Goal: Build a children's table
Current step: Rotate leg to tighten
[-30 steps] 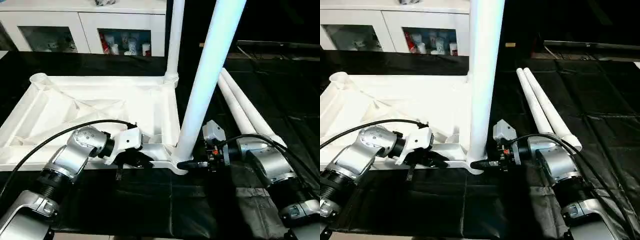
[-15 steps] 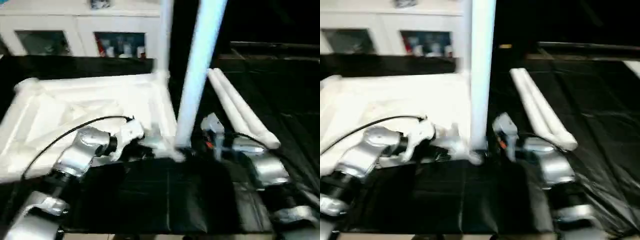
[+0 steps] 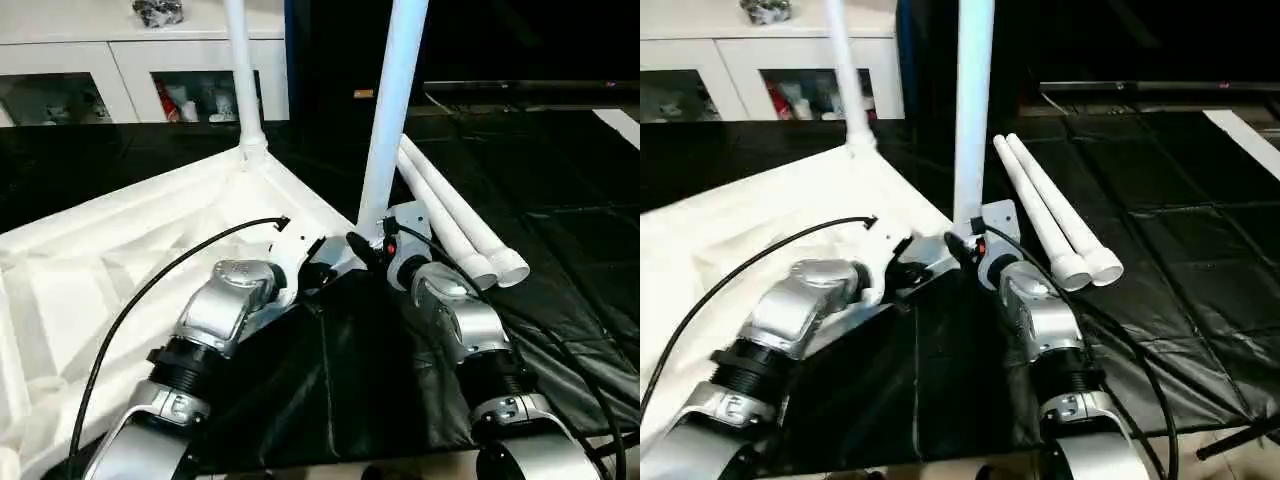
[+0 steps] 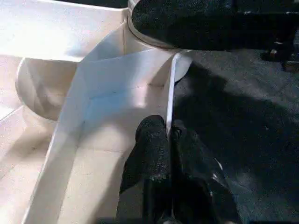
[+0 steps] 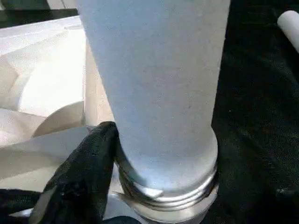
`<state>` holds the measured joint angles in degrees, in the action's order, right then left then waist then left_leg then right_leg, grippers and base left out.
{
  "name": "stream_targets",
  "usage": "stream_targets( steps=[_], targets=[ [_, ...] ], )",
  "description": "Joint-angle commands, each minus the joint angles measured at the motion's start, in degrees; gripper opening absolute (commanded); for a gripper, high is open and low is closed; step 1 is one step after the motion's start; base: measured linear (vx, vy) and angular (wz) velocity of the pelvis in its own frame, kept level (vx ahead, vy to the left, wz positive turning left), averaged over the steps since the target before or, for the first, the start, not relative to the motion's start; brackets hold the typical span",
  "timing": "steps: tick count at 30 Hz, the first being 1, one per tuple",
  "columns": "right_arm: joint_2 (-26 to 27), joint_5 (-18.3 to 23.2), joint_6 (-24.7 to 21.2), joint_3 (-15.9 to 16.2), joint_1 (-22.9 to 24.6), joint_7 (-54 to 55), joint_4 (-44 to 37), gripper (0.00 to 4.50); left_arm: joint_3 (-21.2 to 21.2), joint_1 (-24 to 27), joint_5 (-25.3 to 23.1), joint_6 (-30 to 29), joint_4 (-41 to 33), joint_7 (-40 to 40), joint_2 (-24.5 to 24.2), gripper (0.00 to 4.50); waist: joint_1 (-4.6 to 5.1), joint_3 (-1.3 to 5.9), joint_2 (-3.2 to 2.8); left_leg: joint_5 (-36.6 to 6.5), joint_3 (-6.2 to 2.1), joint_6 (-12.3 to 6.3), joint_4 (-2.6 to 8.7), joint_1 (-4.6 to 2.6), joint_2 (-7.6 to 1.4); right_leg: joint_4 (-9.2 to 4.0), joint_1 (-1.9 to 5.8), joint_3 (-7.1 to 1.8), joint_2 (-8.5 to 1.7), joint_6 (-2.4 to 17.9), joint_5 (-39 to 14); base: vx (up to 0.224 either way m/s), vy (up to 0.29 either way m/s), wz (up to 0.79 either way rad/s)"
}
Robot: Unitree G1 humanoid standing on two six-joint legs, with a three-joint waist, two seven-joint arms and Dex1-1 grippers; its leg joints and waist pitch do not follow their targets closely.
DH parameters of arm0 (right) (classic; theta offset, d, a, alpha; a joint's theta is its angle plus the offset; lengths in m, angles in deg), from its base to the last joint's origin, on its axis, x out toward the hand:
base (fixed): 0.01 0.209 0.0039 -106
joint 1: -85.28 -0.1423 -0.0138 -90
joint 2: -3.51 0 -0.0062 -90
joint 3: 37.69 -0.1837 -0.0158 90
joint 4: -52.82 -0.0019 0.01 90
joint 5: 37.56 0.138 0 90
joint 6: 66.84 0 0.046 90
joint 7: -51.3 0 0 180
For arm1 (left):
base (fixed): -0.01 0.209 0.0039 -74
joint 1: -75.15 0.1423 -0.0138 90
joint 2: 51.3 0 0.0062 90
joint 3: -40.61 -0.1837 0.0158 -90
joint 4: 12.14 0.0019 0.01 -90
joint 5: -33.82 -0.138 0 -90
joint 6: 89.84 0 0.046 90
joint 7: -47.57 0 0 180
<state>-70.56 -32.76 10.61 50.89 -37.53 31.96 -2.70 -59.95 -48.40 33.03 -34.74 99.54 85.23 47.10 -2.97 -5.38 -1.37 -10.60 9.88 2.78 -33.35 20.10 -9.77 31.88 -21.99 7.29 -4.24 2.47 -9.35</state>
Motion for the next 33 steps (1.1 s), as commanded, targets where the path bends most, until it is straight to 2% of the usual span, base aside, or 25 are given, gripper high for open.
stream_targets(
  steps=[1,2,4,8,9,11,12,13,14,15,17,18,20,22,24,27,30,33],
  targets=[
    [3.68,1.63,-1.87,3.83,1.58,-3.83,1.69,3.61,0.26,-0.98,0.95,2.13,-3.17,-1.26,1.13,0.00,-0.18,3.55,0.26,-16.15,-2.11,-2.56,4.75,-0.04,-3.73,-4.59,2.15,-3.72,-5.85,5.44,-25.07,0.000,0.000,0.00],
    [3.42,1.65,-1.77,3.80,1.73,-4.10,1.43,3.74,0.12,-0.77,0.90,2.45,-3.18,-0.77,0.75,0.00,-0.18,3.55,0.26,-16.15,-2.11,-2.56,4.75,-0.04,-3.73,-4.59,2.15,-3.72,-5.85,5.44,-25.07,0.000,0.000,0.00],
    [2.16,1.70,-1.06,4.11,2.41,-6.17,0.64,3.88,-0.49,-0.22,0.60,4.30,-2.67,0.73,-0.65,0.00,-0.43,3.72,0.41,-13.79,-1.68,-3.56,4.48,-0.11,-3.59,-4.12,2.14,-4.10,-5.93,7.32,-21.64,0.000,0.000,0.00],
    [-0.85,1.83,0.76,4.16,3.85,-9.98,-1.07,4.20,-1.21,0.54,0.40,6.40,-1.94,3.22,-3.04,0.00,-0.82,3.87,0.48,-10.79,-1.30,-4.56,4.22,0.02,-3.35,-3.95,2.37,-4.20,-5.89,7.82,-20.26,0.000,0.000,0.00],
    [-2.57,2.23,1.45,4.03,4.56,-12.46,-2.15,4.26,-1.52,0.82,0.38,7.60,-1.77,4.71,-4.21,0.00,-1.07,4.01,0.61,-8.27,-1.23,-5.47,4.13,0.32,-3.37,-3.49,2.58,-4.27,-5.74,8.16,-17.43,0.000,0.000,0.00],
    [-6.36,3.78,2.16,3.98,5.91,-19.09,-5.00,4.39,-2.17,1.13,0.55,9.51,-1.62,8.04,-6.45,0.00,-1.30,4.05,0.73,-7.17,-1.21,-6.24,3.97,0.50,-3.34,-3.26,2.75,-4.19,-5.62,8.48,-15.91,0.000,0.000,0.00],
    [-8.26,4.18,2.75,4.18,6.35,-22.05,-6.04,4.39,-2.70,1.31,0.61,10.62,-1.58,9.83,-7.51,0.00,-1.28,4.33,0.62,-6.16,-1.21,-6.79,3.76,0.76,-3.28,-2.70,2.85,-4.28,-5.55,8.93,-13.60,0.000,0.000,0.00],
    [-9.56,4.37,3.21,4.36,6.62,-24.01,-6.67,4.39,-3.08,1.44,0.65,11.42,-1.56,11.07,-8.22,0.00,-1.31,4.36,0.72,-5.18,-1.16,-7.56,3.55,0.95,-3.24,-2.46,2.74,-4.24,-5.43,9.23,-11.89,0.000,0.000,0.00],
    [-9.56,4.37,3.21,4.36,6.62,-24.01,-6.67,4.39,-3.08,1.44,0.65,11.42,-1.56,11.07,-8.22,0.00,-1.27,4.17,0.62,-5.65,-1.11,-8.00,3.60,0.95,-3.30,-2.82,2.52,-4.06,-5.41,9.33,-13.21,0.000,0.000,0.00],
    [-11.58,4.72,3.76,4.49,6.93,-27.42,-7.65,4.39,-3.83,1.69,0.89,12.91,-1.52,13.56,-9.46,0.00,-1.33,4.21,0.43,-5.75,-1.16,-7.89,3.51,0.92,-3.24,-2.80,2.56,-3.98,-5.44,9.37,-13.82,0.000,0.000,0.00],
    [-14.31,5.31,4.20,4.55,7.12,-31.73,-8.94,4.39,-4.97,2.04,1.11,15.27,-1.33,17.28,-11.28,0.00,-1.54,4.31,0.48,-4.86,-1.12,-8.19,3.43,0.94,-3.46,-2.57,2.48,-4.07,-5.26,9.30,-12.94,0.000,0.000,0.00],
    [-15.74,5.66,4.22,4.64,7.12,-33.99,-9.58,4.39,-5.65,2.19,1.10,16.09,-1.21,19.20,-12.29,0.00,-1.78,4.32,0.18,-4.90,-1.18,-8.32,3.42,0.70,-3.69,-2.51,2.30,-4.05,-5.23,9.81,-12.34,0.000,0.000,0.00],
    [-16.60,5.90,4.25,4.79,7.07,-35.31,-9.79,4.39,-6.08,2.23,1.04,16.82,-1.02,20.30,-12.91,0.00,-2.05,4.36,0.19,-5.00,-1.12,-8.37,3.39,0.50,-3.90,-2.24,2.12,-4.15,-5.16,10.49,-11.10,0.000,0.000,0.00],
    [-20.53,5.68,5.48,6.52,6.95,-40.80,-11.21,4.39,-8.11,2.42,0.70,19.85,-0.47,25.57,-15.72,0.00,-2.67,4.32,0.12,-6.57,-1.01,-8.02,3.45,0.10,-4.09,-2.30,1.87,-4.18,-5.18,11.35,-11.28,0.000,0.000,0.00],
    [-21.86,5.69,5.63,7.36,6.93,-43.21,-11.77,4.39,-8.86,2.42,0.51,21.37,-0.11,27.63,-16.68,0.00,-2.83,4.22,0.18,-6.81,-0.93,-7.59,3.48,0.22,-4.11,-2.16,1.95,-4.29,-5.20,11.66,-11.24,0.000,0.000,0.00],
    [-24.29,6.24,5.82,9.32,6.86,-49.39,-12.96,4.39,-10.65,2.24,0.04,25.10,0.80,32.26,-18.73,0.00,-3.28,4.26,0.34,-7.49,-0.98,-7.41,3.45,0.49,-3.95,-2.21,2.25,-4.21,-5.30,10.90,-12.67,0.000,0.000,0.00],
    [-25.07,6.02,6.28,10.37,6.75,-51.98,-13.11,4.39,-11.34,2.11,0.09,26.75,1.29,34.48,-19.57,0.00,-3.65,4.30,0.27,-8.15,-0.93,-6.78,3.48,0.24,-4.08,-2.38,2.06,-4.30,-5.44,10.57,-14.19,0.000,0.000,0.00],
    [-25.38,4.30,9.59,13.18,6.04,-54.59,-11.52,4.39,-12.62,1.51,0.60,29.28,1.54,39.30,-21.23,0.00,-3.64,4.27,0.39,-8.25,-1.01,-6.25,3.61,0.29,-4.22,-2.28,2.05,-4.31,-5.43,10.81,-14.27,0.000,0.000,0.00]
  ],
)
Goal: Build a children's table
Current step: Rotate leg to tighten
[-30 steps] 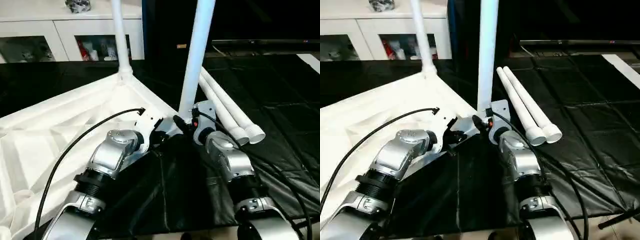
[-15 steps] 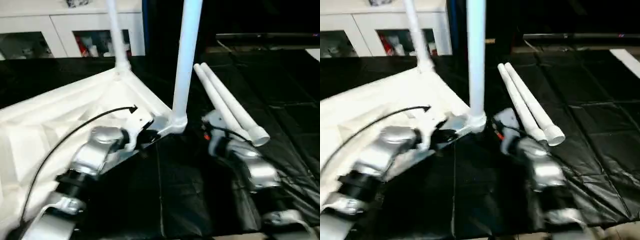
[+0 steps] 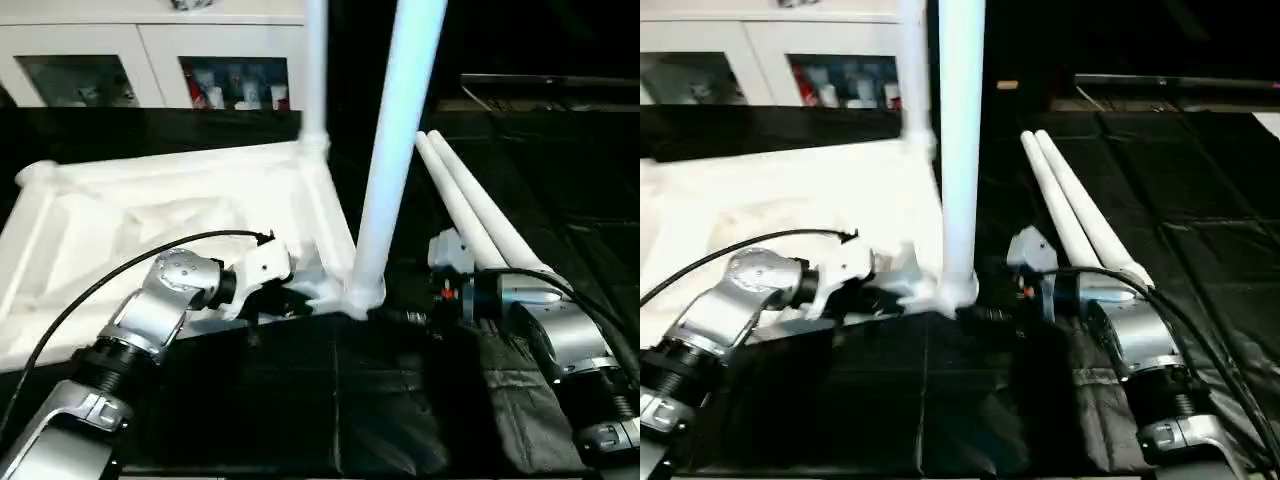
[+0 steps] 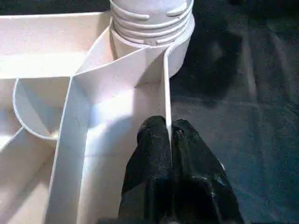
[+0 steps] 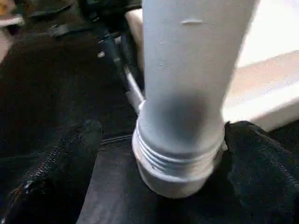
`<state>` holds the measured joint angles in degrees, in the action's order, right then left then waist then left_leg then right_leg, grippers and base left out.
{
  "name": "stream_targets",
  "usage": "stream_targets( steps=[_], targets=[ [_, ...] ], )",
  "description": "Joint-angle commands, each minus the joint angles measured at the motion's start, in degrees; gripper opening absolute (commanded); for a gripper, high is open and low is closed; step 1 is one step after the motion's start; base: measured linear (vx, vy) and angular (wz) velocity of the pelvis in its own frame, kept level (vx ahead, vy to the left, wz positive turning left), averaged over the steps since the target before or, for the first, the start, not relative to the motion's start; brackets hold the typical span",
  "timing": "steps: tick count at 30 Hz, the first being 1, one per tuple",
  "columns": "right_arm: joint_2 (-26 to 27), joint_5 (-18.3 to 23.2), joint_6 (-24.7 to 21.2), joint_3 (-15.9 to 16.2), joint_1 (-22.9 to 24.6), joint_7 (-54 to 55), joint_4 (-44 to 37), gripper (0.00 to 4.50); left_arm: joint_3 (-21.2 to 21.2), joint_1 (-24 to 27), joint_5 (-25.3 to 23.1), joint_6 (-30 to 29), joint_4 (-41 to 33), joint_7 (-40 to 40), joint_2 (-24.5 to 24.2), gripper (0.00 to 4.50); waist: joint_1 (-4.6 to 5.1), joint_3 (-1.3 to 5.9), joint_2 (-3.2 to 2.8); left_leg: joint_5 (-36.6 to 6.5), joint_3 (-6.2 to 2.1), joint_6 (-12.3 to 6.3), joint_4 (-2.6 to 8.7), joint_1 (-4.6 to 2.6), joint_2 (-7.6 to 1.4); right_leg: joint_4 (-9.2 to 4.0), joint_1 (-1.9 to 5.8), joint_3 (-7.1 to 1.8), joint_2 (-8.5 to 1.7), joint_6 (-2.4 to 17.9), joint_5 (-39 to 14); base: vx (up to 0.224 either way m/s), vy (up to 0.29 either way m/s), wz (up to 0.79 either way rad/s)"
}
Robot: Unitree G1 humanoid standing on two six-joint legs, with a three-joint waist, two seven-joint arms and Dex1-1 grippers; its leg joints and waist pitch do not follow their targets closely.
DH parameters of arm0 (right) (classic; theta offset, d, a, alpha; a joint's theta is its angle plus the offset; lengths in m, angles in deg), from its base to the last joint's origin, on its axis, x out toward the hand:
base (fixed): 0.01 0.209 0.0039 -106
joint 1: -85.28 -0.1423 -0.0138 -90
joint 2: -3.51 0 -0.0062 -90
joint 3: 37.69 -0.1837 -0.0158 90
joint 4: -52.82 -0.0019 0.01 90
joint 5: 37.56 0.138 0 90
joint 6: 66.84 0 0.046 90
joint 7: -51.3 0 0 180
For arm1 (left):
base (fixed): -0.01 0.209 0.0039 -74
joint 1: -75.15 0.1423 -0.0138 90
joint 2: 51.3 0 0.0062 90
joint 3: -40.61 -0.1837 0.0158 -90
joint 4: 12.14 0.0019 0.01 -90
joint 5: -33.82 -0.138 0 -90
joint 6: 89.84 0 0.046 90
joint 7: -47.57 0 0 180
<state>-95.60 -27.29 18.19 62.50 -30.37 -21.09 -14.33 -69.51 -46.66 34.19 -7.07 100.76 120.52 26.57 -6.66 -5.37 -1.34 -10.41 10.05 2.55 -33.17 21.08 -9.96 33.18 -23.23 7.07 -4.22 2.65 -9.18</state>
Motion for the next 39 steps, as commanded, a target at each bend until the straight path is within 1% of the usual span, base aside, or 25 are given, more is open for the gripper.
stream_targets(
  steps=[1,3,4,5,7,9,12,13,14,18,19,22,25,26,28,29,31,32,33,34,35,36,37,38,39],
  targets=[
    [-0.23,-1.48,2.68,1.93,-1.35,-1.54,0.61,4.39,-3.28,-0.33,-0.50,1.96,0.21,4.75,-0.93,0.00,0.06,4.32,0.36,-8.37,-1.20,-5.84,3.39,-0.65,-3.98,-3.46,3.29,-4.09,-5.51,10.77,-14.27,0.000,0.000,0.00],
    [-0.07,-1.31,2.68,2.24,-1.56,-2.11,0.91,4.39,-3.60,-0.40,-0.41,2.51,0.12,5.73,-1.18,0.00,0.04,4.28,0.27,-8.25,-1.23,-5.73,3.44,-0.69,-4.03,-3.45,3.28,-4.09,-5.49,10.89,-14.15,0.000,0.000,0.00],
    [0.07,-1.10,2.47,2.40,-1.66,-2.45,0.90,4.14,-3.80,-0.41,-0.37,2.79,0.00,6.24,-1.30,0.00,-0.08,4.28,0.22,-8.61,-1.12,-5.66,3.41,-0.96,-4.15,-3.46,3.12,-4.20,-5.50,11.25,-13.95,0.000,0.000,0.00],
    [0.08,-1.09,2.46,2.41,-1.67,-2.47,0.90,4.14,-3.82,-0.41,-0.37,2.80,-0.01,6.27,-1.31,0.00,-0.11,4.21,0.20,-8.83,-1.10,-5.64,3.43,-1.00,-4.17,-3.51,3.06,-4.23,-5.47,11.36,-14.03,0.000,0.000,0.00],
    [0.46,-0.88,1.94,2.83,-1.82,-3.46,0.89,4.00,-4.42,-0.22,-0.45,3.52,-0.58,7.56,-1.52,0.00,-0.20,4.32,0.24,-8.67,-1.13,-5.52,3.45,-0.85,-4.18,-3.29,3.29,-4.22,-5.50,11.60,-13.34,0.000,0.000,0.00],
    [0.62,-0.87,2.14,3.00,-1.88,-3.84,1.13,3.71,-4.67,-0.07,-0.54,3.83,-0.94,8.13,-1.53,0.00,-0.26,4.37,0.25,-8.17,-1.23,-5.67,3.45,-0.64,-4.17,-3.16,3.44,-4.19,-5.60,11.50,-12.92,0.000,0.000,0.00],
    [0.77,-0.66,2.76,3.20,-2.01,-4.19,1.70,3.53,-4.81,-0.01,-0.51,4.24,-1.10,8.59,-1.48,0.00,-0.33,4.36,0.21,-8.18,-1.20,-5.70,3.40,-0.62,-4.14,-3.20,3.43,-4.18,-5.63,11.47,-13.05,0.000,0.000,0.00],
    [0.83,-0.53,2.93,3.34,-2.05,-4.56,1.94,3.53,-4.93,0.00,-0.50,4.39,-1.14,8.85,-1.48,0.00,-0.34,4.37,0.23,-8.20,-1.22,-5.58,3.43,-0.65,-4.16,-3.21,3.45,-4.17,-5.61,11.35,-13.27,0.000,0.000,0.00],
    [0.87,-0.47,3.04,3.41,-2.07,-4.75,2.06,3.28,-4.98,-0.02,-0.51,4.50,-1.12,8.98,-1.48,0.00,-0.35,4.42,0.24,-8.13,-1.21,-5.57,3.40,-0.67,-4.16,-3.21,3.45,-4.18,-5.64,11.38,-13.18,0.000,0.000,0.00],
    [1.16,-0.13,2.66,3.60,-1.97,-5.80,2.09,2.99,-5.06,-0.14,-0.65,4.91,-0.86,9.70,-1.47,0.00,-0.38,4.44,0.22,-7.84,-1.19,-5.79,3.35,-0.66,-4.16,-3.11,3.46,-4.19,-5.54,11.64,-12.26,0.000,0.000,0.00],
    [1.20,-0.09,2.57,3.62,-1.97,-5.90,2.08,2.99,-5.08,-0.16,-0.62,4.92,-0.84,9.78,-1.49,0.00,-0.38,4.41,0.25,-7.82,-1.19,-5.83,3.36,-0.58,-4.13,-3.10,3.50,-4.18,-5.56,11.63,-12.37,0.000,0.000,0.00],
    [1.30,-0.02,2.51,3.78,-1.89,-6.18,2.08,2.79,-5.18,-0.22,-0.62,5.10,-0.69,9.95,-1.58,0.00,-0.43,4.44,0.17,-7.78,-1.23,-5.69,3.34,-0.59,-4.13,-3.07,3.50,-4.17,-5.57,11.59,-12.51,0.000,0.000,0.00],
    [1.38,0.16,2.61,3.89,-1.81,-6.50,2.25,2.75,-5.24,-0.17,-0.51,5.06,-0.59,10.01,-1.60,0.00,-0.40,4.47,0.23,-7.66,-1.21,-5.76,3.30,-0.57,-4.09,-3.05,3.54,-4.17,-5.55,11.64,-12.20,0.000,0.000,0.00],
    [1.39,0.28,2.59,3.93,-1.68,-6.60,2.15,2.73,-5.16,-0.06,-0.44,4.88,-0.62,9.93,-1.55,0.00,-0.45,4.46,0.12,-7.61,-1.23,-5.77,3.29,-0.58,-4.10,-3.03,3.53,-4.17,-5.57,11.67,-12.14,0.000,0.000,0.00],
    [1.41,0.47,2.46,3.95,-1.43,-6.72,1.92,2.72,-4.92,0.16,-0.33,4.46,-0.66,9.59,-1.38,0.00,-0.42,4.44,0.16,-7.73,-1.23,-5.75,3.31,-0.59,-4.12,-3.07,3.54,-4.14,-5.55,11.62,-12.35,0.000,0.000,0.00],
    [1.63,0.70,2.17,3.78,-0.86,-6.35,1.50,2.72,-4.13,0.35,-0.03,2.92,-0.64,8.00,-0.60,0.00,-0.38,4.42,0.03,-7.82,-1.20,-5.68,3.31,-0.62,-4.14,-3.06,3.50,-4.15,-5.52,11.74,-12.25,0.000,0.000,0.00],
    [2.06,1.06,1.59,3.41,-0.04,-5.48,0.82,2.72,-3.00,0.49,0.33,0.71,-0.60,5.49,0.61,0.00,-0.48,4.34,0.08,-8.09,-1.18,-5.67,3.30,-0.63,-4.17,-3.14,3.50,-4.17,-5.57,11.95,-12.33,0.000,0.000,0.00],
    [3.40,0.92,0.24,2.66,0.70,-1.97,0.49,2.72,-1.87,0.59,0.36,-1.77,-0.75,2.03,2.01,0.00,-0.48,4.37,0.08,-8.06,-1.20,-5.61,3.34,-0.66,-4.20,-3.11,3.53,-4.17,-5.53,11.96,-12.41,0.000,0.000,0.00],
    [4.03,0.82,0.08,2.33,0.93,-0.51,0.50,2.72,-1.45,0.64,0.40,-2.45,-0.81,0.79,2.54,0.00,-0.57,4.16,0.01,-9.20,-1.19,-5.25,3.42,-0.89,-4.34,-3.44,3.25,-4.19,-5.54,11.75,-13.98,0.000,0.000,0.00],
    [5.71,0.28,-0.95,1.56,1.21,3.70,0.86,2.72,-0.38,0.80,0.87,-4.59,-1.31,-1.87,3.89,0.00,-0.56,4.06,0.00,-10.07,-1.18,-4.86,3.49,-0.98,-4.33,-3.61,3.17,-4.21,-5.59,11.57,-15.25,0.000,0.000,0.00],
    [6.06,0.15,-1.21,1.41,1.25,4.60,0.95,2.72,-0.16,0.84,0.99,-5.07,-1.44,-2.39,4.17,0.00,-0.38,3.86,0.13,-11.52,-1.29,-3.85,3.66,-0.97,-4.20,-3.94,3.32,-4.16,-5.75,10.91,-18.37,0.000,0.000,0.00],
    [8.71,-0.61,-2.63,0.50,1.62,10.50,1.41,2.72,1.32,1.11,1.69,-8.24,-2.67,-6.18,6.25,0.00,0.05,3.81,0.19,-12.48,-1.55,-2.73,3.85,-0.86,-4.13,-4.22,3.45,-4.05,-5.82,9.52,-21.58,0.000,0.000,0.00],
    [9.01,-0.70,-2.74,0.45,1.69,11.10,1.42,2.72,1.47,1.12,1.69,-8.62,-2.82,-6.69,6.50,0.00,0.34,3.72,0.19,-12.94,-1.60,-2.44,3.93,-0.85,-4.15,-4.30,3.36,-4.04,-5.79,9.34,-22.08,0.000,0.000,0.00],
    [10.15,-1.08,-3.20,0.25,1.92,13.40,1.44,2.72,2.03,1.18,1.68,-10.08,-3.42,-8.63,7.46,0.00,0.64,3.70,0.31,-13.26,-1.68,-2.07,4.00,-0.84,-4.18,-4.33,3.40,-4.05,-5.84,9.21,-22.44,0.000,0.000,0.00],
    [11.49,-1.53,-3.99,0.04,2.07,16.09,1.63,2.72,2.67,1.28,1.72,-11.88,-4.16,-10.75,8.62,0.00,1.02,3.65,0.38,-13.76,-1.82,-1.96,4.02,-0.66,-3.96,-4.51,3.56,-3.94,-5.87,8.57,-23.60,0.000,0.000,0.00]
  ],
)
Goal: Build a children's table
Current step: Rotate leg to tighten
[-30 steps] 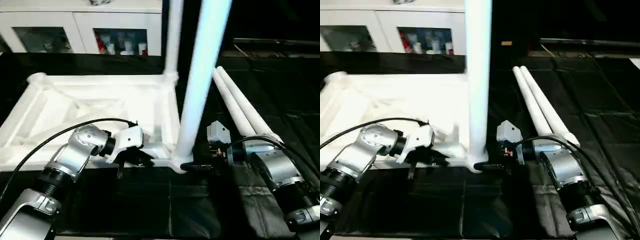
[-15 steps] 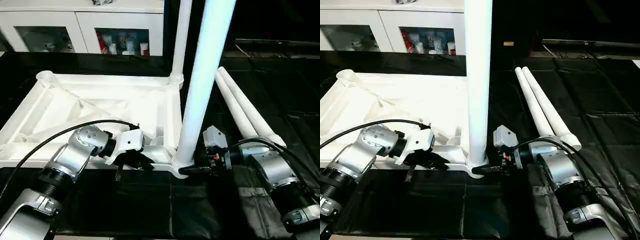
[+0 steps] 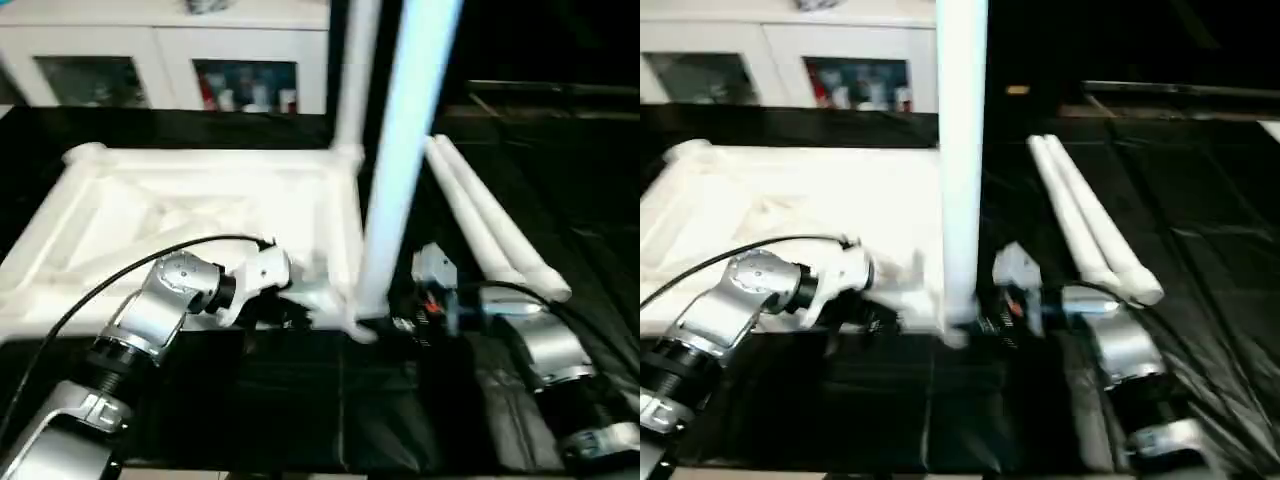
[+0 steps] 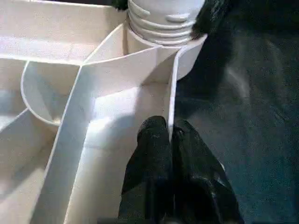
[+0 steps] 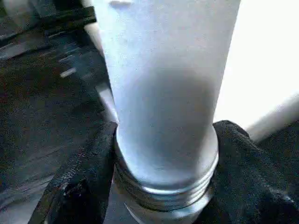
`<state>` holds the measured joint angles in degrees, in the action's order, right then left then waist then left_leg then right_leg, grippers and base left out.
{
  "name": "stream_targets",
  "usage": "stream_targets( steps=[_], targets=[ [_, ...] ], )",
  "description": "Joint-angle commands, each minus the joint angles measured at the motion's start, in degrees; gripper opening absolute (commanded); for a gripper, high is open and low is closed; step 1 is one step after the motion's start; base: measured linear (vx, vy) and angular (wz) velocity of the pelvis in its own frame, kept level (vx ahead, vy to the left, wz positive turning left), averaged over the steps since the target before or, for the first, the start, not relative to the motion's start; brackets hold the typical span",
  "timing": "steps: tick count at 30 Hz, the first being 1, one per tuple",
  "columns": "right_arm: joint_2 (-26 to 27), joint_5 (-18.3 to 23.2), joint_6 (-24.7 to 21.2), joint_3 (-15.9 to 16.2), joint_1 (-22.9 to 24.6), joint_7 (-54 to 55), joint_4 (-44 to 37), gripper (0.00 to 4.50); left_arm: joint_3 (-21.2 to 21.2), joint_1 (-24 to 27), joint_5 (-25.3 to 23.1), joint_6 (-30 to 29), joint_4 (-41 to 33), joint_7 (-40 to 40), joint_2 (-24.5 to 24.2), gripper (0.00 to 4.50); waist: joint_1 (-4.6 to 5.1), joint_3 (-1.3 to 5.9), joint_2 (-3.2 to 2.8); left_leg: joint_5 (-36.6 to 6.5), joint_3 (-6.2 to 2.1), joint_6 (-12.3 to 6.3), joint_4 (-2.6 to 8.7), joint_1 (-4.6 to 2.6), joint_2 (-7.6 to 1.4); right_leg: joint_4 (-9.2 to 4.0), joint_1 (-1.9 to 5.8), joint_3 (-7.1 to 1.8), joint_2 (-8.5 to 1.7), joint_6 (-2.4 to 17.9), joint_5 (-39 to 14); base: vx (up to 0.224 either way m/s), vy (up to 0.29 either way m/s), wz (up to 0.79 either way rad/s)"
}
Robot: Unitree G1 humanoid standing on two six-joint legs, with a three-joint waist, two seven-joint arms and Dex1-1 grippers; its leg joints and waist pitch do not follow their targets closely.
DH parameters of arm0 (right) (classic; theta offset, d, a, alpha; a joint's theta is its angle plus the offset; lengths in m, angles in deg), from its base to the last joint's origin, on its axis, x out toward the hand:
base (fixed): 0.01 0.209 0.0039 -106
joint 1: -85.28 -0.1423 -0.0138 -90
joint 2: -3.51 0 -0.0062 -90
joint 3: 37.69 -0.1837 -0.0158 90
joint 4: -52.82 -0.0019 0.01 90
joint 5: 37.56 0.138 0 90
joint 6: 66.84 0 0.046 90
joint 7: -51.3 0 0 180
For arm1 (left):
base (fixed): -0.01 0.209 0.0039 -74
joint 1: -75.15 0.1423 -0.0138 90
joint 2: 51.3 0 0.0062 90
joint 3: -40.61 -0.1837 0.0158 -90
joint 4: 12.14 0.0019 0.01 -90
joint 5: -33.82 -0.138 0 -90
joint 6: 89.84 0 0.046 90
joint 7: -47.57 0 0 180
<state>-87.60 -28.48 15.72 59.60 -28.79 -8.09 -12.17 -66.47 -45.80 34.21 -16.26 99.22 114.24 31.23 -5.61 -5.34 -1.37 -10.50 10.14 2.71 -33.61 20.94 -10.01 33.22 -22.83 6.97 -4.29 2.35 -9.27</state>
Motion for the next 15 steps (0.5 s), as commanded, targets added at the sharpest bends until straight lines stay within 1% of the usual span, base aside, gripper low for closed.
stream_targets(
  steps=[1,2,3,4,5,6,7,8,9,10,11,12,13,14,15],
  targets=[
    [5.15,-0.62,-2.58,2.61,0.57,6.10,-0.29,2.72,0.33,0.51,1.69,-4.95,-3.62,-6.76,5.30,0.00,0.20,3.59,0.42,-13.84,-1.86,-1.96,4.47,-0.52,-3.92,-4.58,3.13,-3.89,-5.84,8.70,-23.86,0.000,0.000,0.00],
    [6.96,-0.92,-2.87,2.17,0.54,9.25,0.11,2.72,1.14,0.48,1.52,-7.02,-4.44,-9.38,6.81,0.00,0.62,3.48,0.38,-14.37,-1.87,-1.87,4.41,-0.58,-3.75,-4.87,3.02,-3.81,-5.87,8.43,-25.25,0.000,0.000,0.00],
    [8.65,-1.36,-3.29,1.61,0.46,12.48,0.44,2.72,1.87,0.51,1.66,-9.24,-5.32,-11.49,8.23,0.00,0.90,3.46,0.59,-14.24,-1.86,-2.05,4.30,-0.45,-3.50,-5.21,3.12,-3.69,-5.97,7.67,-26.90,0.000,0.000,0.00],
    [10.94,-1.48,-4.24,0.41,0.10,17.07,1.26,2.72,2.99,0.36,1.52,-11.28,-5.98,-14.90,10.26,0.00,1.00,3.40,0.54,-14.08,-1.87,-2.22,4.33,-0.43,-3.40,-5.41,2.99,-3.64,-5.88,6.95,-28.03,0.000,0.000,0.00],
    [12.88,-1.77,-4.74,-0.74,-0.32,21.40,2.15,2.72,4.02,0.23,1.48,-13.23,-6.55,-17.83,12.02,0.00,1.17,3.49,0.59,-13.63,-1.81,-2.12,4.30,-0.41,-3.46,-5.32,3.03,-3.72,-5.88,6.81,-27.72,0.000,0.000,0.00],
    [14.54,-1.93,-5.23,-1.86,-0.74,25.24,3.00,2.72,5.04,0.12,1.45,-14.80,-7.01,-20.65,13.69,0.00,1.43,3.40,0.43,-13.65,-1.89,-1.78,4.36,-0.56,-3.60,-5.39,2.68,-3.71,-5.80,7.08,-27.68,0.000,0.000,0.00],
    [15.86,-1.92,-5.53,-2.88,-1.12,28.24,3.78,2.72,6.10,0.02,1.40,-15.76,-7.27,-23.39,15.30,0.00,1.71,3.54,0.51,-13.46,-1.89,-1.74,4.25,-0.57,-3.41,-5.54,2.79,-3.61,-5.86,7.10,-27.41,0.000,0.000,0.00],
    [16.94,-1.93,-5.72,-3.74,-1.43,30.71,4.39,2.72,7.03,-0.03,1.38,-16.56,-7.53,-25.75,16.68,0.00,1.78,3.55,0.43,-13.37,-1.86,-2.13,4.27,-0.53,-3.31,-5.52,2.78,-3.57,-5.66,6.92,-26.77,0.000,0.000,0.00],
    [17.99,-1.99,-5.82,-4.53,-1.70,33.09,4.85,2.72,7.56,0.18,1.31,-17.53,-8.24,-27.53,17.90,0.00,1.94,3.52,0.36,-13.48,-1.76,-2.22,4.25,-0.63,-3.41,-5.52,2.63,-3.70,-5.63,7.11,-26.23,0.000,0.000,0.00],
    [18.64,-2.07,-5.89,-5.00,-1.85,34.58,5.07,2.71,7.84,0.35,1.23,-18.23,-8.80,-28.53,18.63,0.00,1.91,3.71,0.33,-13.25,-1.74,-2.42,4.18,-0.75,-3.40,-5.38,2.59,-3.73,-5.57,7.50,-24.72,0.000,0.000,0.00],
    [18.92,-2.71,-4.74,-4.86,-1.83,35.30,5.01,2.71,7.49,1.08,0.76,-18.73,-9.93,-29.34,19.24,0.00,1.96,3.71,0.38,-12.74,-1.77,-2.81,4.23,-0.45,-3.32,-5.26,2.75,-3.72,-5.50,7.61,-23.78,0.000,0.000,0.00],
    [19.22,-2.97,-3.71,-4.87,-1.70,35.69,4.82,2.71,6.91,1.89,0.37,-18.99,-11.09,-29.74,19.69,0.00,1.99,3.79,0.42,-12.19,-1.72,-3.39,4.22,-0.26,-3.45,-5.02,2.78,-3.81,-5.54,7.83,-21.82,0.000,0.000,0.00],
    [19.32,-3.06,-3.13,-4.87,-1.61,35.74,4.70,2.71,6.52,2.32,0.14,-19.06,-11.68,-29.91,19.91,0.00,1.99,3.79,0.42,-12.19,-1.72,-3.39,4.22,-0.26,-3.45,-5.02,2.78,-3.81,-5.54,7.83,-21.82,0.000,0.000,0.00],
    [19.50,-2.85,-3.03,-5.07,-1.47,35.66,4.43,2.71,6.33,2.70,0.20,-19.51,-12.26,-30.11,20.11,0.00,1.91,3.94,0.38,-11.20,-1.67,-3.89,4.14,-0.16,-3.38,-4.82,2.91,-3.83,-5.52,7.98,-20.37,0.000,0.000,0.00],
    [19.62,-2.44,-3.20,-5.47,-1.29,35.61,4.08,3.06,6.08,3.00,0.36,-19.64,-12.64,-29.84,20.00,0.00,1.94,4.07,0.39,-9.29,-1.58,-4.72,4.05,0.05,-3.33,-4.41,3.02,-3.90,-5.36,8.73,-17.22,0.000,0.000,0.00]
  ],
)
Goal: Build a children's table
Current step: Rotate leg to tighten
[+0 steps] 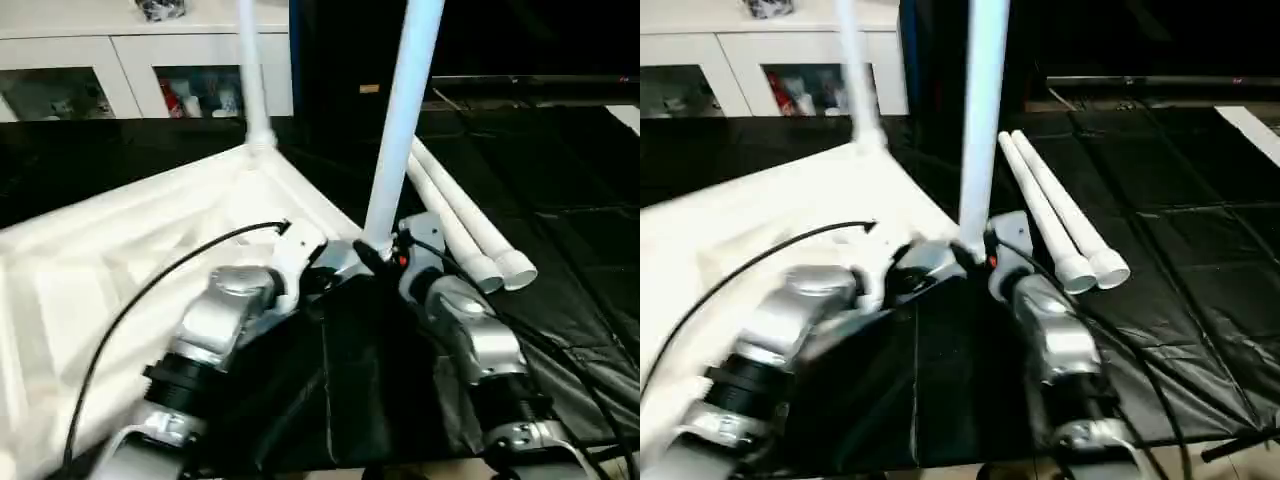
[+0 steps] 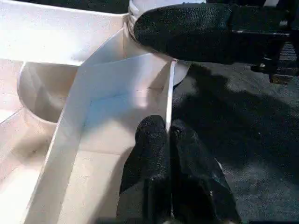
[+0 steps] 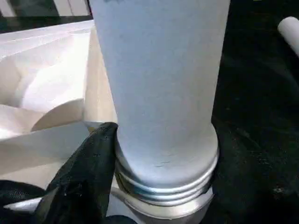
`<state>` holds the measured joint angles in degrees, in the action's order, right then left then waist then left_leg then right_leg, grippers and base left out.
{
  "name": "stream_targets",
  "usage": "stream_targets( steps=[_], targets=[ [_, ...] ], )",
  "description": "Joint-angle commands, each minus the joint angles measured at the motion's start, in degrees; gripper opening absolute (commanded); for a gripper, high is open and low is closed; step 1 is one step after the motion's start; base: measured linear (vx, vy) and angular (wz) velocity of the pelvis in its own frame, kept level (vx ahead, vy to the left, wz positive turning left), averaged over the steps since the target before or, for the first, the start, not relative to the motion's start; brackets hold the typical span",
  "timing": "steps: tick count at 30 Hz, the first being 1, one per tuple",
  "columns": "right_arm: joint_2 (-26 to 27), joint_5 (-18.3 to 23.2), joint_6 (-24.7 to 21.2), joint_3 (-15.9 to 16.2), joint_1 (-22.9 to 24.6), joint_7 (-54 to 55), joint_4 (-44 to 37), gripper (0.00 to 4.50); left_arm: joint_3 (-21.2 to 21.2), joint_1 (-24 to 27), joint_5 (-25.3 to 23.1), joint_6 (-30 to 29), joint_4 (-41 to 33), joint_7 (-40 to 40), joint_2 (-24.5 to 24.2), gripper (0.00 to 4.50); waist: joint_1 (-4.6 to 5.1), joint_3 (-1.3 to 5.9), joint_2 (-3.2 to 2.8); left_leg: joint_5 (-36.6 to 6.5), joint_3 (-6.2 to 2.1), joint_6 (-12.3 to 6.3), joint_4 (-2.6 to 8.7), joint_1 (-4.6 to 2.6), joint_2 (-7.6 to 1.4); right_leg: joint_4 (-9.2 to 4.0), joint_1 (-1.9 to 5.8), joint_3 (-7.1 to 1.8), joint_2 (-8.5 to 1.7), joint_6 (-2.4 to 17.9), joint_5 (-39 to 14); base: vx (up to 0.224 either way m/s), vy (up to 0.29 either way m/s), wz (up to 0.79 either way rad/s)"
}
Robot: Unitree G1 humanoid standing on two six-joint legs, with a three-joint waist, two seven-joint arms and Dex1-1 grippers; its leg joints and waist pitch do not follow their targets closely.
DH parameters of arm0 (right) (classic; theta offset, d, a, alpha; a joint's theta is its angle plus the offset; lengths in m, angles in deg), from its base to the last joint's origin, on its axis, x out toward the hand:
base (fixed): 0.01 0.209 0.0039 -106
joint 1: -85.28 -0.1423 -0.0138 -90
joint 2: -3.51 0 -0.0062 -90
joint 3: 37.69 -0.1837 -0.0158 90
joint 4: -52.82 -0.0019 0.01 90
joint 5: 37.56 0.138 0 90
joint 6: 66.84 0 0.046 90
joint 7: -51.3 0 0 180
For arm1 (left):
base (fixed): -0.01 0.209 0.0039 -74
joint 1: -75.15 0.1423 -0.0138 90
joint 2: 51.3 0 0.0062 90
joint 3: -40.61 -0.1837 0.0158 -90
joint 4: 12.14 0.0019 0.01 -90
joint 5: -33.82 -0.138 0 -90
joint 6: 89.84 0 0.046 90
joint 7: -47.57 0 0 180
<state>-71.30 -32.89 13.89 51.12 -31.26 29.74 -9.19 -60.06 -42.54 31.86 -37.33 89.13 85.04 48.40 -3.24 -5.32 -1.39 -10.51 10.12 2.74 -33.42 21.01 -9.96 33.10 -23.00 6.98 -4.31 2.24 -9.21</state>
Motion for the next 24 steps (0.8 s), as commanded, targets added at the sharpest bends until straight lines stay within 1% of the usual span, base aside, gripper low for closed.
stream_targets(
  steps=[1,2,3,4,7,9,10,11,13,14,15,16,17,18,19,20,21,22,23,24],
  targets=[
    [3.30,2.35,-1.60,2.67,1.31,-2.50,0.78,3.27,-0.67,-0.03,2.75,1.57,-2.77,-0.16,2.53,0.00,-0.44,4.10,0.41,-8.89,-1.52,-4.99,3.81,-0.04,-3.37,-4.24,3.19,-3.92,-5.31,9.05,-16.63,0.000,0.000,0.00],
    [3.31,2.27,-1.66,2.48,1.45,-2.61,0.42,3.40,-0.85,0.21,2.67,1.09,-3.19,-0.01,2.32,0.00,-0.45,4.09,0.45,-8.58,-1.48,-5.17,3.78,-0.05,-3.34,-4.20,3.19,-3.91,-5.30,9.25,-16.15,0.000,0.000,0.00],
    [3.15,2.13,-1.63,2.41,1.65,-2.84,0.12,3.40,-1.00,0.42,2.50,1.00,-3.38,0.29,1.91,0.00,-0.54,4.16,0.34,-8.06,-1.42,-5.50,3.70,-0.10,-3.32,-4.12,3.23,-3.96,-5.35,9.64,-15.19,0.000,0.000,0.00],
    [2.66,2.08,-1.42,2.47,1.92,-3.66,-0.19,3.47,-1.02,0.61,2.38,1.07,-3.35,0.77,1.31,0.00,-0.48,4.14,0.37,-7.75,-1.41,-5.73,3.72,0.00,-3.31,-4.08,3.29,-3.97,-5.35,9.73,-14.81,0.000,0.000,0.00],
    [1.56,2.09,-0.83,2.84,2.41,-4.39,-0.72,3.84,-1.19,0.90,2.22,1.07,-3.46,1.12,0.11,0.00,-0.55,4.18,0.27,-7.63,-1.40,-5.90,3.74,-0.03,-3.35,-4.14,3.34,-3.86,-5.29,9.64,-15.05,0.000,0.000,0.00],
    [-0.78,1.77,1.00,3.47,3.05,-7.40,-1.39,3.94,-1.95,1.47,2.42,2.25,-3.38,3.60,-2.21,0.00,-0.55,4.23,0.29,-8.26,-1.40,-5.78,3.75,-0.12,-3.37,-4.15,3.35,-3.83,-5.22,9.46,-15.64,0.000,0.000,0.00],
    [-1.16,1.73,1.38,3.50,3.12,-7.93,-1.43,4.13,-2.03,1.56,2.41,2.58,-3.35,4.01,-2.53,0.00,-0.60,4.23,0.31,-8.30,-1.41,-5.74,3.75,-0.07,-3.36,-4.15,3.40,-3.86,-5.29,9.39,-15.89,0.000,0.000,0.00],
    [-2.01,1.98,1.61,3.64,3.29,-9.52,-1.80,4.13,-2.12,1.67,2.49,3.24,-3.15,4.94,-3.16,0.00,-0.59,4.20,0.21,-8.46,-1.41,-5.65,3.77,-0.16,-3.40,-4.23,3.31,-3.86,-5.27,9.43,-16.22,0.000,0.000,0.00],
    [-4.95,2.38,2.48,3.72,3.58,-13.72,-2.72,4.30,-2.56,1.82,2.82,4.89,-2.62,7.82,-5.28,0.00,-0.69,4.26,0.26,-8.67,-1.45,-5.68,3.74,-0.09,-3.30,-4.14,3.47,-3.84,-5.20,9.06,-16.40,0.000,0.000,0.00],
    [-6.87,2.75,3.00,3.71,3.58,-16.50,-3.19,4.33,-2.96,1.80,2.94,5.84,-2.20,9.74,-6.63,0.00,-0.67,4.21,0.26,-8.87,-1.39,-5.78,3.77,-0.20,-3.40,-4.21,3.36,-3.91,-5.24,9.14,-16.54,0.000,0.000,0.00],
    [-8.23,3.00,3.39,3.68,3.55,-18.41,-3.47,4.47,-3.26,1.76,3.00,6.49,-1.89,11.07,-7.56,0.00,-0.76,4.30,0.24,-8.97,-1.42,-5.87,3.73,-0.27,-3.42,-4.17,3.42,-3.88,-5.17,9.09,-16.44,0.000,0.000,0.00],
    [-9.76,3.66,3.51,3.51,3.43,-20.79,-3.81,4.47,-3.71,1.71,2.99,7.52,-1.46,12.78,-8.67,0.00,-0.98,4.39,0.17,-8.57,-1.34,-6.08,3.57,-0.40,-3.42,-4.04,3.27,-3.99,-5.21,9.45,-15.25,0.000,0.000,0.00],
    [-10.76,4.11,3.56,3.37,3.30,-22.34,-3.97,4.47,-3.99,1.62,2.97,8.21,-1.11,13.91,-9.38,0.00,-0.98,4.39,0.17,-8.57,-1.34,-6.08,3.57,-0.40,-3.42,-4.04,3.27,-3.99,-5.21,9.45,-15.25,0.000,0.000,0.00],
    [-11.85,4.71,3.44,3.18,3.13,-24.14,-4.22,4.47,-4.29,1.53,2.98,8.83,-0.75,15.15,-10.14,0.00,-1.06,4.42,0.14,-7.82,-1.34,-6.35,3.58,-0.35,-3.57,-3.71,3.33,-4.01,-5.15,10.47,-13.39,0.000,0.000,0.00],
    [-12.84,5.19,3.42,3.11,2.96,-25.68,-4.33,4.47,-4.66,1.43,3.12,9.42,-0.41,16.08,-10.91,0.00,-1.15,4.44,0.20,-8.07,-1.33,-6.61,3.54,-0.35,-3.53,-3.72,3.39,-3.98,-5.14,10.69,-13.25,0.000,0.000,0.00],
    [-14.07,5.65,3.56,3.23,2.73,-27.81,-4.36,4.47,-5.08,1.26,3.11,10.38,0.16,17.23,-11.81,0.00,-1.31,4.44,0.03,-8.12,-1.35,-6.68,3.50,-0.40,-3.54,-3.70,3.37,-3.97,-5.20,10.78,-13.24,0.000,0.000,0.00],
    [-16.16,5.97,3.82,3.84,2.46,-31.27,-4.70,4.47,-5.81,1.18,3.32,12.37,0.87,19.93,-13.32,0.00,-1.50,4.43,0.17,-8.02,-1.24,-6.74,3.47,-0.40,-3.56,-3.72,3.35,-4.02,-5.18,10.77,-13.29,0.000,0.000,0.00],
    [-17.83,6.01,4.13,4.46,2.20,-33.98,-4.84,4.47,-6.41,1.17,3.65,14.00,1.31,22.32,-14.57,0.00,-1.99,4.49,0.16,-7.82,-1.33,-6.96,3.43,-0.43,-3.51,-3.67,3.44,-3.93,-5.16,10.70,-13.53,0.000,0.000,0.00],
    [-18.14,5.99,4.21,4.60,2.16,-34.48,-4.88,4.47,-6.52,1.19,3.72,14.28,1.35,22.80,-14.81,0.00,-2.08,4.43,0.20,-7.98,-1.23,-7.00,3.44,-0.43,-3.53,-3.70,3.35,-3.99,-5.16,10.68,-13.72,0.000,0.000,0.00],
    [-19.40,5.93,4.76,5.33,2.10,-36.89,-5.29,4.47,-7.07,1.27,3.95,15.47,1.36,24.98,-15.91,0.00,-2.36,4.47,0.05,-8.33,-1.21,-6.76,3.43,-0.71,-3.64,-3.67,3.15,-3.98,-5.10,10.89,-13.81,0.000,0.000,0.00]
  ],
)
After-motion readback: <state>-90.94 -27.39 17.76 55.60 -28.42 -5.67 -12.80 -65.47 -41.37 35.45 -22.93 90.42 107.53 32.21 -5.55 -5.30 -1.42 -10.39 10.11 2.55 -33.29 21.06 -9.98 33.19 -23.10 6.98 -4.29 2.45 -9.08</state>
